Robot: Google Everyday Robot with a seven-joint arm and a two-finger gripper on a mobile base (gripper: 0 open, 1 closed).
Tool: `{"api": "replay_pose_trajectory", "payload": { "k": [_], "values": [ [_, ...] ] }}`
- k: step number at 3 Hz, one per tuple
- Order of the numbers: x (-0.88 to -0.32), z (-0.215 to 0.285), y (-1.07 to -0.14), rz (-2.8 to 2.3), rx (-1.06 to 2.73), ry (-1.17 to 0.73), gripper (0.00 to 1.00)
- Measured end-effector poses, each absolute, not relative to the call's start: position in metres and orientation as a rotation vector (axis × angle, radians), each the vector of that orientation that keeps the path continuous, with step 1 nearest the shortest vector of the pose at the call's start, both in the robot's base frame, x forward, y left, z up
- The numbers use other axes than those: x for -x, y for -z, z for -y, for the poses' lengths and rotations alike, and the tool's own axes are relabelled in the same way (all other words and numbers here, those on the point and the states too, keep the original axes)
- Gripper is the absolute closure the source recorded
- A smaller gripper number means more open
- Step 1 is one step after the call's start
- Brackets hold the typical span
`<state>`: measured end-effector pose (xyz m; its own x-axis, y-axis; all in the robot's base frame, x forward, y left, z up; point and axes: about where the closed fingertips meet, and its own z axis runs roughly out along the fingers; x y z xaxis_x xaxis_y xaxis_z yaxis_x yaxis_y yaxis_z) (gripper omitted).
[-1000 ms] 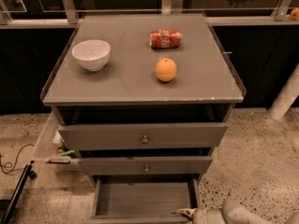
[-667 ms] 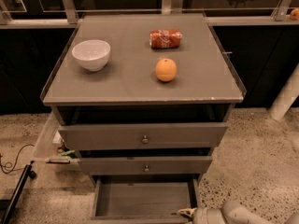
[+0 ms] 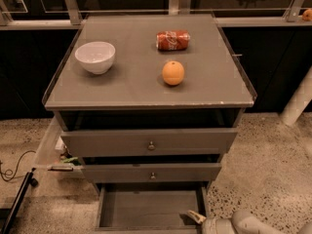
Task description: Open bottom drawer
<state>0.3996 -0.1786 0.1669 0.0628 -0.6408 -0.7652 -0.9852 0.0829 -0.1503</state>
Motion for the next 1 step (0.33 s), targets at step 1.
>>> {"api": "replay_pose_trajectory", "payload": {
  "k": [1],
  "values": [
    [-0.3996,0.1786,-0.1669,-1.653,1.633,-0.616,0.0]
  ]
}}
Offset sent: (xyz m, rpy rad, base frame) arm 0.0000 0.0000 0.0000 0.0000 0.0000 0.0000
